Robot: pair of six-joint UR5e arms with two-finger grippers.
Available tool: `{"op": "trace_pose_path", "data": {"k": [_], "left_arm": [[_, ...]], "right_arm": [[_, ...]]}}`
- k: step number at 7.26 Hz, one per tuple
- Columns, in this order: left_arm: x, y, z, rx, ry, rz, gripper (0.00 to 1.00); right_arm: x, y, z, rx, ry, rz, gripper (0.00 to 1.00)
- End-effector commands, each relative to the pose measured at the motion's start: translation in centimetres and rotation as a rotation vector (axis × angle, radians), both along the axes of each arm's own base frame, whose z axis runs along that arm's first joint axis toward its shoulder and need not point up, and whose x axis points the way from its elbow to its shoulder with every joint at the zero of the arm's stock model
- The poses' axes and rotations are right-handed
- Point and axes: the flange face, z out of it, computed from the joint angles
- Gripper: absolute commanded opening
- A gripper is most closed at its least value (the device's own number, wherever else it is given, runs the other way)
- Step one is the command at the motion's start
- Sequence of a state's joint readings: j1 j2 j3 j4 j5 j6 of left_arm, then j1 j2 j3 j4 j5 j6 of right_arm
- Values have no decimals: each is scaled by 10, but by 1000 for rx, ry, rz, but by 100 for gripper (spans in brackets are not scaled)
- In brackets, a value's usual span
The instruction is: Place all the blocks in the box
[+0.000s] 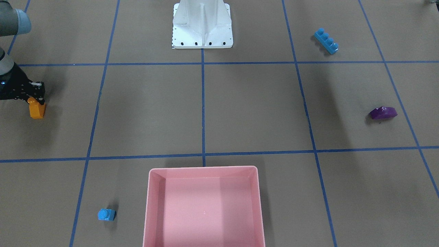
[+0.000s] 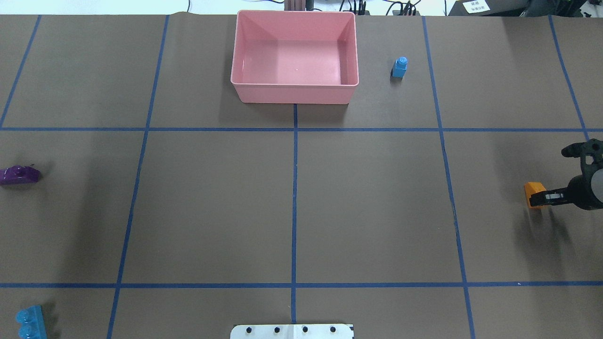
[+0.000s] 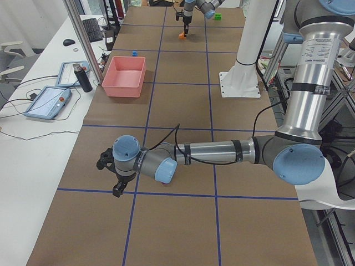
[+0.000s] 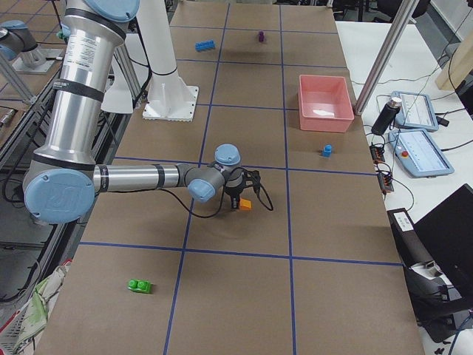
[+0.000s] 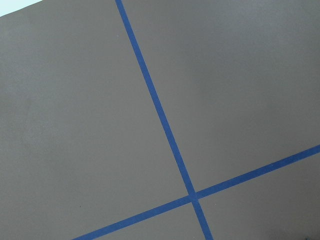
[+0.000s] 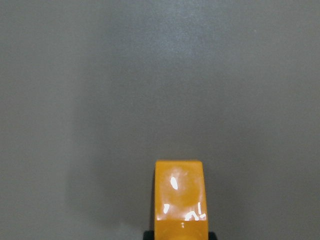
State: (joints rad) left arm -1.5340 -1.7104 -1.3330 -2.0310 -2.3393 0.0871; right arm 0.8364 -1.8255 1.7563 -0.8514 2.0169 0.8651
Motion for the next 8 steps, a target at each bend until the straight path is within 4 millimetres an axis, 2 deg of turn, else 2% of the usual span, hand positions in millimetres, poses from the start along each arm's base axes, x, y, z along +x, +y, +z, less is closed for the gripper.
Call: {"op": "trace_pose_path", "data": {"k": [1,2,3,4,6,7,8], "left_arm": [[0,0,-1,1,0,-1,100],[0,0,-3,5,1,-1,100],[0,-1,-5,9,1,-2,100],[0,-1,-6,9,2,-1,100],[1,-1,-6,10,2,1,100],[4,-1,-6,10,2,6,100],[4,-1,-6,11,2,6,100]], "right_arm": [[-4,-4,-31,37,-46,-7,0],[-8,-36,-68,95,-93,35,0],[-15,-77,-112,149,-136,77,0],[-32,-118,-168,161,-151,99,0],[-80,-185,-294,97,-163,155,0],[-110,-222,-346,67,-172,180,0],[-144,-262,-389,38,-183,201,0]]}}
